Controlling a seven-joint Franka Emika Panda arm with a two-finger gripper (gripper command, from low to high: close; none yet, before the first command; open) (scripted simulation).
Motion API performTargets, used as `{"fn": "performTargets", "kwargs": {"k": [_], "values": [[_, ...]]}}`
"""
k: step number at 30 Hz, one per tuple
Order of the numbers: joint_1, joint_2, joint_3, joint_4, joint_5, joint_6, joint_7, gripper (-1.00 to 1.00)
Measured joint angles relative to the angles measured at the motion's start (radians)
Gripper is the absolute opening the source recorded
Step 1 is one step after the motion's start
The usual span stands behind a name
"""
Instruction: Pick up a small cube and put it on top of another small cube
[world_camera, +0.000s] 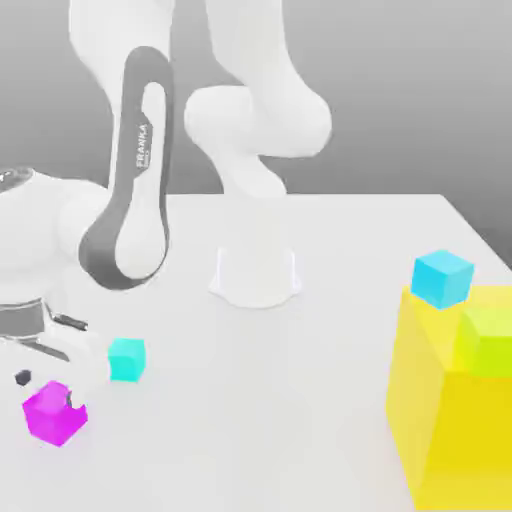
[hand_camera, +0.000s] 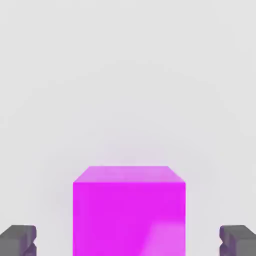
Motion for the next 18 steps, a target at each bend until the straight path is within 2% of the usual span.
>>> {"fn": "performTargets", "kwargs": {"k": [7, 12, 18], "values": [[-0.003, 0.002, 0.003, 0.0, -0.001, 0.001, 0.001, -1.0], [0.054, -0.156, -0.077, -0.032, -0.112, -0.121, 0.085, -1.0], [0.24, -0.271, 0.051, 0.099, -0.173, -0.359, 0.238, -1.0]]}}
